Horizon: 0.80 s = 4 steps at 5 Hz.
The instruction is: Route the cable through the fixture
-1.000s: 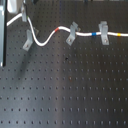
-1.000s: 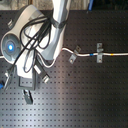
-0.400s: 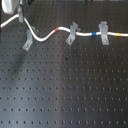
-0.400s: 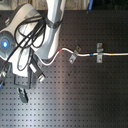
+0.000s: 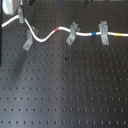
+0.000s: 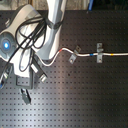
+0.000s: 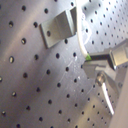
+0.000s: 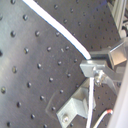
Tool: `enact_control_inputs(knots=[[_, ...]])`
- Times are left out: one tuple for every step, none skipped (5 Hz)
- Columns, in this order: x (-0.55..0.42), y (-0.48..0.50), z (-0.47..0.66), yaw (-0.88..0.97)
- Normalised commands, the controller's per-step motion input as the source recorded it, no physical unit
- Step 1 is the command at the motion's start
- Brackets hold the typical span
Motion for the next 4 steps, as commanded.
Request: enact_control_inputs(knots=[[-0.076, 0.085, 0.26, -0.37], [-0.214, 0.066, 0.14, -0.28], [-0.315, 0.149, 0.06, -0.09], [-0.317, 0.356, 0.17, 0.0]])
